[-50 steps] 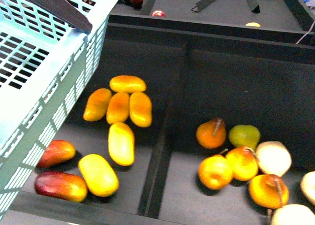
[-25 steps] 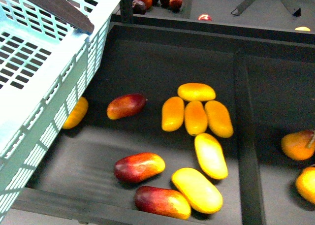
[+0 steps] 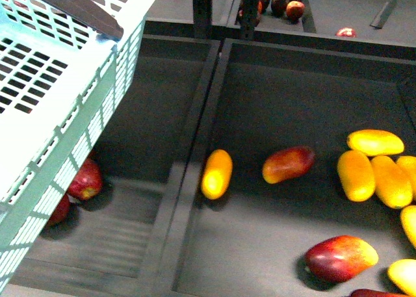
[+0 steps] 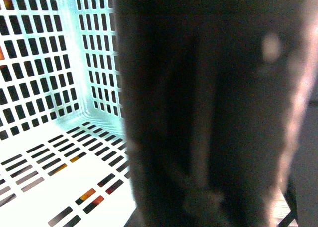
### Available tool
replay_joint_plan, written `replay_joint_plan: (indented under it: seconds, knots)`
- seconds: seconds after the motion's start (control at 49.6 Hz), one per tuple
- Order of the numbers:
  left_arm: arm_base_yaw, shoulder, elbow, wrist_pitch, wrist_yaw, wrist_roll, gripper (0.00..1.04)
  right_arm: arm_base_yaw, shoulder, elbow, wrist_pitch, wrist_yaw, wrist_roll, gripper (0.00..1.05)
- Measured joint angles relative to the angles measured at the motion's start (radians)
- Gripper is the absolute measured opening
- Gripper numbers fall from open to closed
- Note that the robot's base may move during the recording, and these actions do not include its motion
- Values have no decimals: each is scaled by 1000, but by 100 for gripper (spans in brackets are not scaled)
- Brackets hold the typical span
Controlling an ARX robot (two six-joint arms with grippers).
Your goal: Pick mango and avocado into basket
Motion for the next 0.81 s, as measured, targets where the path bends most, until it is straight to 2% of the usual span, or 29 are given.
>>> replay_joint_plan:
  seconds: [0.504,0.746,0.807]
  knots:
    - [7,1,0,0,-26,10,5,-2,0,-1,-1,-7,0,97]
    - [4,2,1,0,-6,3,5,-2,0,0,0,-3,0,97]
    - [-5,14,0,37,50,119,5,-2,0,0,0,-2,0,97]
